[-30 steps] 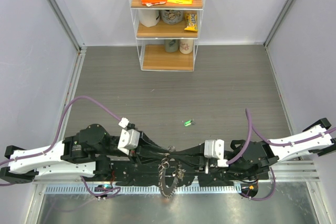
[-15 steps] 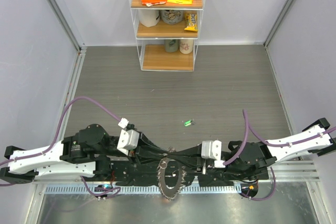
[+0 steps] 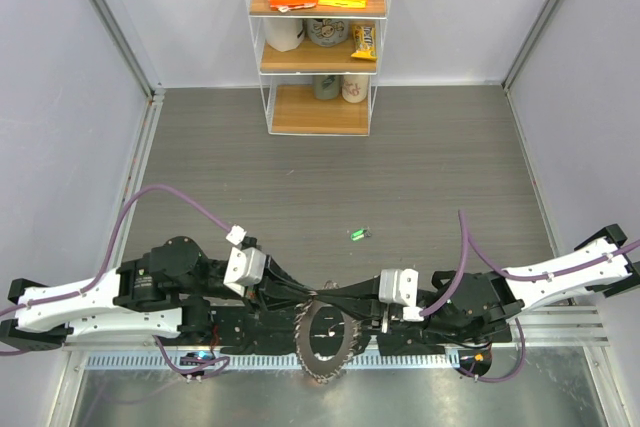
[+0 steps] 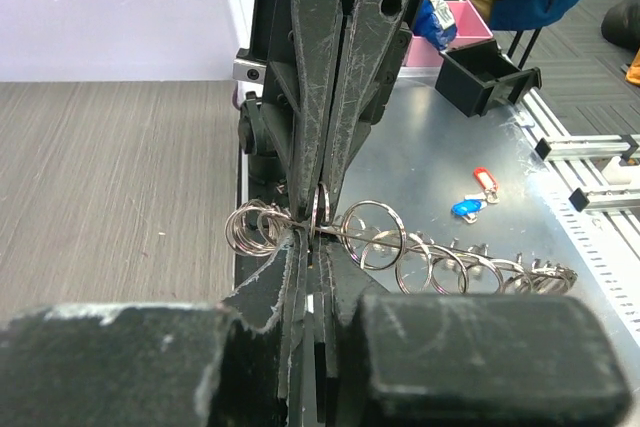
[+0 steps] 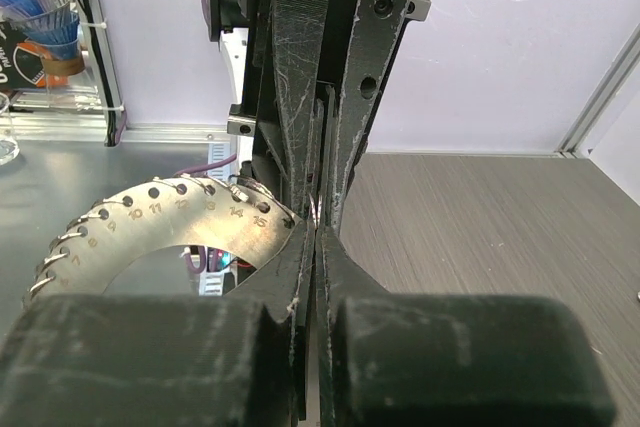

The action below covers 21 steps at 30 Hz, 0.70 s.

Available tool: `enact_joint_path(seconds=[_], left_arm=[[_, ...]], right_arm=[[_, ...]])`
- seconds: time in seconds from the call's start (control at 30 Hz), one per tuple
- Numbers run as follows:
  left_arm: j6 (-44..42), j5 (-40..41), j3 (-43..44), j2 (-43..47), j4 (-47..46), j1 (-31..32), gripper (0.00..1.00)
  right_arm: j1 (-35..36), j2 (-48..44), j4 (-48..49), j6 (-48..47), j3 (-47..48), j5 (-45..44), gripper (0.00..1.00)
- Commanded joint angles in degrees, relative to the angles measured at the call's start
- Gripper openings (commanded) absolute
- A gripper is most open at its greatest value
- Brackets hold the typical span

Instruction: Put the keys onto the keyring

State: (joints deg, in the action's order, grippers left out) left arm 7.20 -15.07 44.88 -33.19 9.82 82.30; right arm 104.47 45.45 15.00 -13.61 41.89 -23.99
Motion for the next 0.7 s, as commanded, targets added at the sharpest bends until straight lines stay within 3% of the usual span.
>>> enact_joint_path(seconds=[0.0,0.03,0.3,0.43,0.67], left_arm=[[1.2,-7.5,2.6,-0.5,-5.9,0.7,0.05],[1.1,-7.7,2.5,-0.6,-5.9,0.7,0.0],[0.7,-9.4,0.2,0.7,-9.4,0.7,0.0],[-0.1,-6.6,0.3,0.7,-7.5,0.7,0.0],[-1.3,-2.0,1.0,-1.4,-3.7,0.7,0.0]], right_arm=[[-0.8,1.7,0.8,-1.7,1.3,-6.6,0.06],[-0.8,1.8,0.7,-1.7,1.4,-6.8,0.06],[-0.8,2.4,-0.7,-1.3,1.9,-7.7,0.05],[-0.8,1.5,-3.4,-0.1,2.6,-8.2,0.07],[-0.8,-1.9,-8.8,3.0,3.3,-8.2,0.35]])
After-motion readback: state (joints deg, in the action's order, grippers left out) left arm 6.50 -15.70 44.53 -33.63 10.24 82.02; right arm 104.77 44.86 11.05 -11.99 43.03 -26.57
